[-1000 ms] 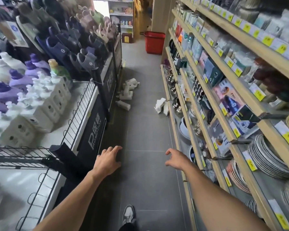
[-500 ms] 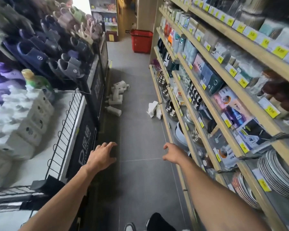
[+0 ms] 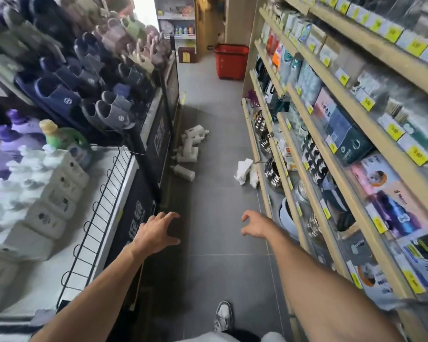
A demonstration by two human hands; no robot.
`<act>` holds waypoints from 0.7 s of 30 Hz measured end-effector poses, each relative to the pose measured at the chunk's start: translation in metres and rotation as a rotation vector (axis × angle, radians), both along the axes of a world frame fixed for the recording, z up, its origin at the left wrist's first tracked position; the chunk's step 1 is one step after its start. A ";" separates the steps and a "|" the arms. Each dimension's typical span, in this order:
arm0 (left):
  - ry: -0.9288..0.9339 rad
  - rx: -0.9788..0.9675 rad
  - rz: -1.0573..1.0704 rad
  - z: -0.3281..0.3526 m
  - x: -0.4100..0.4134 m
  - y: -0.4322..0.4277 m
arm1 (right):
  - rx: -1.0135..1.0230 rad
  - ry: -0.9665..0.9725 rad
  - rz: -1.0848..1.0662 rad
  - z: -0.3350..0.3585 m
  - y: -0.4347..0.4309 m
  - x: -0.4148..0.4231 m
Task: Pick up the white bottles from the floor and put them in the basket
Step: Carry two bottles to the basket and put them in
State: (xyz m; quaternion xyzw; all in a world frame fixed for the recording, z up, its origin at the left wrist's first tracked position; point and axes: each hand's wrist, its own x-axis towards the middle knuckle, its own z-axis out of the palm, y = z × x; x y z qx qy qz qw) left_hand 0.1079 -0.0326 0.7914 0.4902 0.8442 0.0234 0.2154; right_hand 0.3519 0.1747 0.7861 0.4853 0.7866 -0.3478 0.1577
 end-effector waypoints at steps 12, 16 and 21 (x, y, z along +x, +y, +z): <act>-0.028 -0.016 0.021 -0.009 -0.036 0.087 | -0.006 0.014 0.037 -0.021 0.080 -0.040; -0.037 -0.014 0.010 -0.013 -0.057 0.116 | -0.010 0.009 0.034 -0.027 0.103 -0.055; -0.064 -0.028 -0.014 -0.025 -0.093 0.153 | -0.009 -0.037 0.042 -0.032 0.129 -0.080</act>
